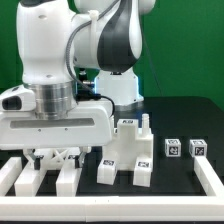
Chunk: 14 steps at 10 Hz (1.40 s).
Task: Assemble chair
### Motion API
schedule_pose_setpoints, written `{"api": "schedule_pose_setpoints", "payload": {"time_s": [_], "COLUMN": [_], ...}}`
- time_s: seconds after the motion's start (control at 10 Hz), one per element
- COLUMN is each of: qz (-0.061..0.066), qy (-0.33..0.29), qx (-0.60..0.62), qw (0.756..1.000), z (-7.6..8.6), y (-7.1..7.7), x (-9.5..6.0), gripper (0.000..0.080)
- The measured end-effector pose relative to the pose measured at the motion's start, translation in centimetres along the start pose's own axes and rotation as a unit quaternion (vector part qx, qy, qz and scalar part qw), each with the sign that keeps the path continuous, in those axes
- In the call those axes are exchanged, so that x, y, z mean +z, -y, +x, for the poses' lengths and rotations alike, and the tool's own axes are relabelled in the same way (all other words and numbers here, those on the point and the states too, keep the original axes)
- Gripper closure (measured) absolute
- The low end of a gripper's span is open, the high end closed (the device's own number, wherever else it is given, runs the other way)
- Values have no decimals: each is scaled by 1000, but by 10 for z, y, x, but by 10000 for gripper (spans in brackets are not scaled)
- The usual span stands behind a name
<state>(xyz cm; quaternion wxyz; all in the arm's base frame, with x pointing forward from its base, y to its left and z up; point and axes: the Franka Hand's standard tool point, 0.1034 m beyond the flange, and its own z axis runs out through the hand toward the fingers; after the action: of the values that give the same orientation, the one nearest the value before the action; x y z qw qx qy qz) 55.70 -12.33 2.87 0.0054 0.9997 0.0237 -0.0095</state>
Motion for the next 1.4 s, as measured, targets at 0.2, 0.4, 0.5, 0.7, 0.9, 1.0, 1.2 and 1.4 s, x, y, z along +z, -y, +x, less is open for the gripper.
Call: {"api": "schedule_pose_setpoints", "payload": {"time_s": [0.2, 0.4, 0.5, 0.7, 0.9, 1.0, 1.2, 1.4], "qz": [0, 0, 1, 1, 3, 4, 4, 3], "qy": [-3, -1, -1, -4, -2, -2, 3, 5], "qx": [2, 0, -1, 0, -1, -2, -2, -1], "qw": [1000, 1000, 1000, 1000, 1000, 1000, 1000, 1000], "z": [4, 3, 4, 5, 4, 5, 2, 1], "y": [6, 9, 11, 14, 19, 21, 21, 20], "x": [-3, 0, 0, 0, 3, 3, 8, 12], "gripper": [152, 151, 151, 151, 151, 151, 151, 151]}}
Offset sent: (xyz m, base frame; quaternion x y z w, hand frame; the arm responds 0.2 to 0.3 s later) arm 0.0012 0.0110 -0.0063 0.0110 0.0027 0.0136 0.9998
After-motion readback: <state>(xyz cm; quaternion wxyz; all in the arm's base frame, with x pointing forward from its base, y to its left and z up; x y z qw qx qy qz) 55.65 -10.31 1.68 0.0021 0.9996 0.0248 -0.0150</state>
